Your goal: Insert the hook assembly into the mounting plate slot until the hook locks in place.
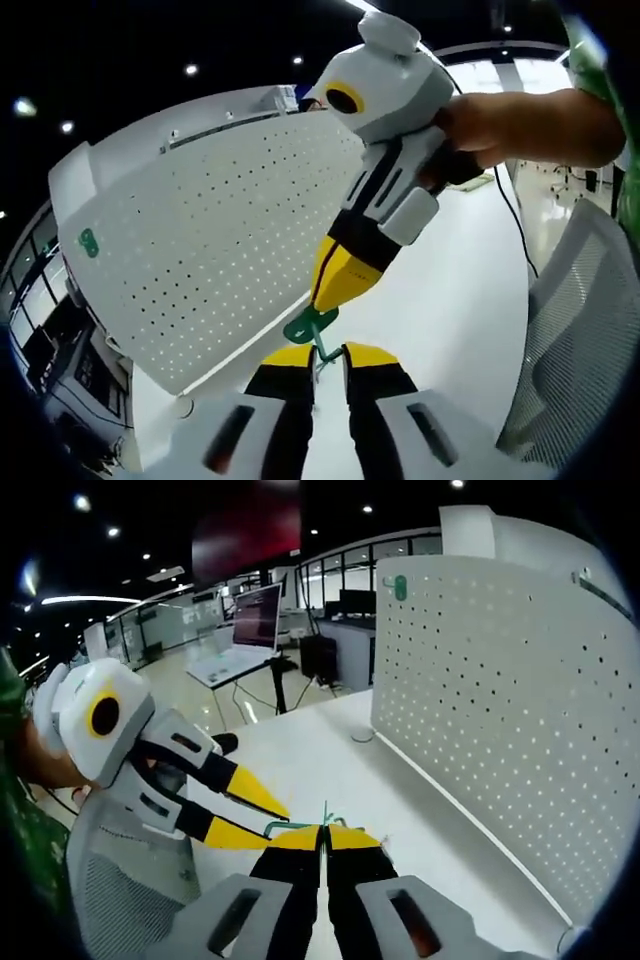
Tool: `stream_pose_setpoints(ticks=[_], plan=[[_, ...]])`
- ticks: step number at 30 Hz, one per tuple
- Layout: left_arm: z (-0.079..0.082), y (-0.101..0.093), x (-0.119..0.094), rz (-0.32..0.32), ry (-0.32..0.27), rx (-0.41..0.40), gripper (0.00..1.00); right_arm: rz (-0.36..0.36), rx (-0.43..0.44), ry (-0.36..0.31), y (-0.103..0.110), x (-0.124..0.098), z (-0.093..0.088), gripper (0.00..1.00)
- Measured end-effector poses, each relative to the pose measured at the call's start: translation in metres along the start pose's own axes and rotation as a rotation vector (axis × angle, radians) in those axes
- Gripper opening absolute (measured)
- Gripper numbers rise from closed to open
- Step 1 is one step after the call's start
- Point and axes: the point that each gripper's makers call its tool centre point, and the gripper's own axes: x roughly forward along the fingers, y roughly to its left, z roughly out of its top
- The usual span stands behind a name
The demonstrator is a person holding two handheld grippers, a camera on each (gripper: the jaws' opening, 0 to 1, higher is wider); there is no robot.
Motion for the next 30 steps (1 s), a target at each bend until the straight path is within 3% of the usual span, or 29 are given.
stream_pose_setpoints(ticks=[14, 22, 30], plan=[[0.005, -0.006, 0.0, 0.005, -0.007, 0.101, 0.04, 0.009, 0.039, 0.004, -0.001, -0.001, 0.0, 0.0], [0.007, -0.009, 0.0, -0.007, -0.018, 0.066, 0.02, 0.007, 0.046, -0.003, -0.001, 0.0, 0.0, 0.0], [0.008, -0.008, 0.0, -0.025, -0.04, -0.068, 0.02, 0.01, 0.071, -0.032, -0.002, 0.0, 0.002, 0.0]])
